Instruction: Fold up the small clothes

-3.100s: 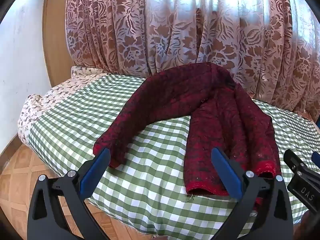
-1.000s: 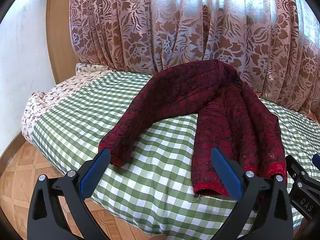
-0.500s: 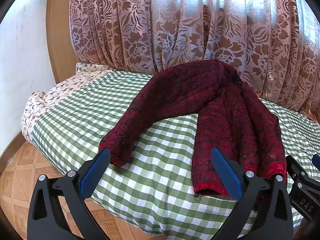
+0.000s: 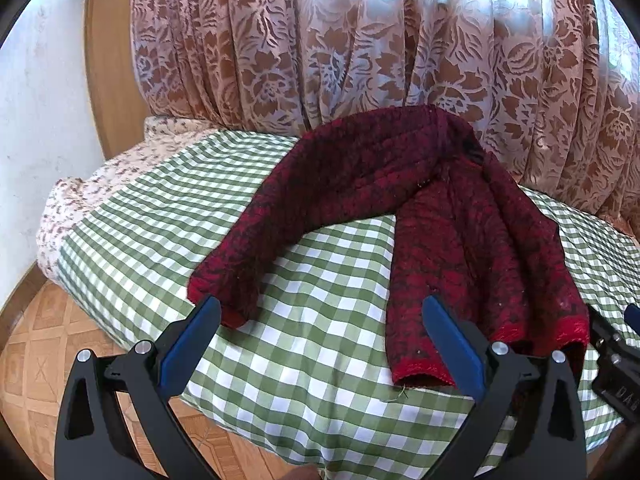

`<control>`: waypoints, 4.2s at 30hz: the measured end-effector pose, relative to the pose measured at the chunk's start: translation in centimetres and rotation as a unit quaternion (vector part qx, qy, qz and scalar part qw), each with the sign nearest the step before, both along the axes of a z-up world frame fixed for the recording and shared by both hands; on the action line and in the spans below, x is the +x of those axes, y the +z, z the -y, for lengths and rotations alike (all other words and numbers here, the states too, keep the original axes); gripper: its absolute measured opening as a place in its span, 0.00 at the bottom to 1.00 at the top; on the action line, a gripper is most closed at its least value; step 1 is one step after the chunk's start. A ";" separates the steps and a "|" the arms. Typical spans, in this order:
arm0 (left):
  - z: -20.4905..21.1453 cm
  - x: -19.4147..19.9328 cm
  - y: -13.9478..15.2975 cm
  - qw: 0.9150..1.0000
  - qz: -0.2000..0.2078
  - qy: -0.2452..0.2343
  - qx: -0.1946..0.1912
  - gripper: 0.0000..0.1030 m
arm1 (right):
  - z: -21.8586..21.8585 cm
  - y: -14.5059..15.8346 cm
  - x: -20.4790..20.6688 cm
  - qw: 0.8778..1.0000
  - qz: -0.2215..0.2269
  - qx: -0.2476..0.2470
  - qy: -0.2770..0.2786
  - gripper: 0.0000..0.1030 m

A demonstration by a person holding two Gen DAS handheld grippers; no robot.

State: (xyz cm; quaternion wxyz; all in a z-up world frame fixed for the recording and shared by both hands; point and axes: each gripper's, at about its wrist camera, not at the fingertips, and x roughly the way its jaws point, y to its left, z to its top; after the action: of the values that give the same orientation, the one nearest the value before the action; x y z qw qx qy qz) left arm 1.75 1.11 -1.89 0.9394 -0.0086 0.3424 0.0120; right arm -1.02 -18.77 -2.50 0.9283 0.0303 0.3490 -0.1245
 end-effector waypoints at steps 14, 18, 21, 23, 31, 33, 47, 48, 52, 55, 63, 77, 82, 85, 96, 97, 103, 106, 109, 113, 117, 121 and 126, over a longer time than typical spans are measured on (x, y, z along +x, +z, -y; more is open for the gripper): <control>-4.0 5.5 -5.0 0.986 -0.123 -0.040 -0.104 0.65 | 13.4 -8.2 -0.7 0.944 -0.112 0.307 -0.038 0.60; -2.3 6.8 -6.2 0.979 -0.146 -0.080 -0.116 0.55 | 12.3 -9.4 1.6 0.943 -0.120 0.312 -0.014 0.57; -0.9 7.7 -6.9 0.975 -0.160 -0.097 -0.120 0.55 | 10.8 -9.4 3.2 0.949 -0.127 0.288 0.015 0.44; -0.1 8.4 -7.3 0.968 -0.173 -0.107 -0.144 0.55 | 10.0 -9.0 3.9 0.956 -0.136 0.260 0.028 0.37; 0.2 9.3 -6.8 0.946 -0.179 -0.119 -0.242 0.59 | 11.0 -7.2 4.6 0.970 -0.133 0.199 0.050 0.22; -0.1 9.1 -6.6 0.943 -0.174 -0.114 -0.261 0.65 | 11.4 -7.1 4.6 0.971 -0.131 0.192 0.048 0.21; 3.4 8.5 -4.8 0.959 -0.166 -0.155 -0.168 0.12 | 13.1 -6.4 0.3 0.985 -0.115 0.117 0.050 0.14; 2.6 7.6 -4.1 0.961 -0.161 -0.158 -0.162 0.12 | 13.1 -6.2 -0.2 0.986 -0.118 0.107 0.051 0.14; -0.3 4.9 -3.6 0.960 -0.171 -0.154 -0.157 0.12 | 15.6 -6.2 -3.6 0.987 -0.137 0.085 0.027 0.14; -0.1 3.8 -5.6 0.959 -0.195 -0.158 -0.132 0.14 | 17.5 -7.3 -5.2 0.981 -0.148 0.123 0.017 0.16; 0.4 3.1 -3.6 0.967 -0.138 -0.163 -0.135 0.29 | 16.4 -3.3 -6.5 0.983 -0.087 0.152 0.052 0.55; 2.3 4.2 -4.2 0.972 -0.127 -0.160 -0.113 0.41 | 11.6 -5.7 -3.6 0.925 -0.140 0.306 0.179 0.10; 2.5 4.3 -4.9 0.973 -0.139 -0.154 -0.102 0.43 | 21.3 0.1 -3.4 0.901 0.026 0.414 0.125 0.10; 2.6 4.5 -5.0 0.974 -0.142 -0.147 -0.098 0.43 | 28.4 2.4 -3.0 0.888 0.115 0.442 0.057 0.10; 1.6 4.6 -4.3 0.979 -0.129 -0.127 -0.089 0.55 | 43.7 1.6 2.3 0.879 0.173 0.421 -0.139 0.86; 1.3 4.6 -4.4 0.980 -0.127 -0.125 -0.089 0.58 | 44.1 1.5 1.7 0.884 0.175 0.400 -0.169 0.97; 0.4 4.7 -5.8 0.976 -0.145 -0.130 -0.100 0.59 | 41.2 -0.1 -0.9 0.913 0.119 0.360 -0.148 0.97; 0.5 4.6 -6.5 0.971 -0.155 -0.144 -0.108 0.57 | 35.5 -3.1 -2.3 0.929 0.023 0.362 -0.076 0.93; 0.9 4.6 -7.3 0.966 -0.164 -0.158 -0.118 0.41 | 28.7 -7.1 -3.6 0.924 -0.077 0.373 -0.014 0.80; 1.4 4.7 -7.9 0.963 -0.166 -0.175 -0.118 0.16 | 22.6 -10.5 -4.4 0.927 -0.170 0.335 0.017 0.33; 0.7 4.3 -6.2 0.964 -0.144 -0.189 -0.116 0.12 | 21.4 -7.8 -4.9 0.942 -0.149 0.300 0.025 0.15; 0.2 3.9 -7.6 0.964 -0.167 -0.186 -0.095 0.14 | 19.4 -6.2 -5.7 0.950 -0.172 0.250 0.068 0.15; -3.5 4.0 -7.0 0.969 -0.149 -0.120 -0.156 0.58 | 18.7 -8.0 -5.4 0.945 -0.227 0.225 0.069 0.24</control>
State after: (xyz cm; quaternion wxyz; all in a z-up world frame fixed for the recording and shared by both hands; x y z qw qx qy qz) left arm 5.72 4.57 -8.93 0.8597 -0.1116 0.4742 -0.1532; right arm -6.44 -37.50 -10.47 0.7996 0.1855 0.5709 0.0179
